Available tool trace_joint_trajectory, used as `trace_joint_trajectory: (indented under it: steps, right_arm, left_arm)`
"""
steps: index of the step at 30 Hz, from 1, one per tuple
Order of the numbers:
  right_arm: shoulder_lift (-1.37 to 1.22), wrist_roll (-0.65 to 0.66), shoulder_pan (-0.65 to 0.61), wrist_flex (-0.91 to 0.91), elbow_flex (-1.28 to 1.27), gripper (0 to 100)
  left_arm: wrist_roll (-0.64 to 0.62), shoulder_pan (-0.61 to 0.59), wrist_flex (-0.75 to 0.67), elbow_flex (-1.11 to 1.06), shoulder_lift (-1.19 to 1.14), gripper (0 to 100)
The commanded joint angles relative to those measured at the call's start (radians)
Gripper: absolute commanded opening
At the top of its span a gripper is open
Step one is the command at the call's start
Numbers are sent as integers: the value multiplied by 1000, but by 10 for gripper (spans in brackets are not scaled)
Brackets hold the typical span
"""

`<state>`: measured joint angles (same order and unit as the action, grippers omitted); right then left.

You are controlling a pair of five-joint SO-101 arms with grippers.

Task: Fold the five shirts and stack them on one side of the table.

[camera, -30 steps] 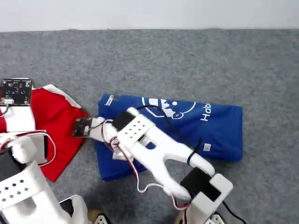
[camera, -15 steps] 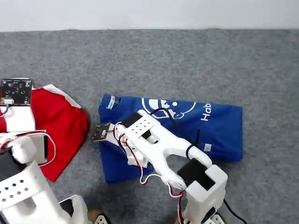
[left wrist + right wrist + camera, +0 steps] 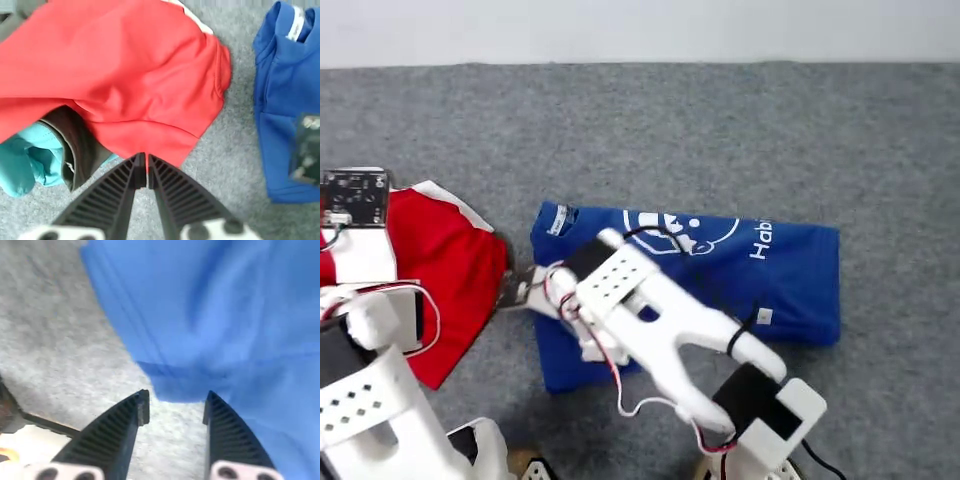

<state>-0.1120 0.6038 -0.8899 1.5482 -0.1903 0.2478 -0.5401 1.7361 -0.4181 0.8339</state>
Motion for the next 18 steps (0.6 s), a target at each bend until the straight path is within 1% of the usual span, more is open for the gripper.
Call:
trace_joint_trajectory:
  steps: [1, 5, 10, 14, 16, 18]
  right_arm:
    - [36, -52, -91, -2, -3, 193]
    - [-22, -60, -160, -119, -72, 193]
    - [-137, -58, -160, -260, -84, 191]
    - [-225, -57, -145, -321, -84, 190]
    - [-246, -57, -134, -323, -68, 185]
    - [-257, -55, -130, -312, -43, 132]
  left_arm:
    - [-5, -2, 2, 2, 17, 14]
    - [-5, -2, 2, 2, 17, 14]
    - [-5, -2, 2, 2, 17, 14]
    - [-5, -2, 3, 2, 17, 14]
    - [-5, -2, 3, 2, 17, 14]
    - [-5, -2, 3, 2, 17, 14]
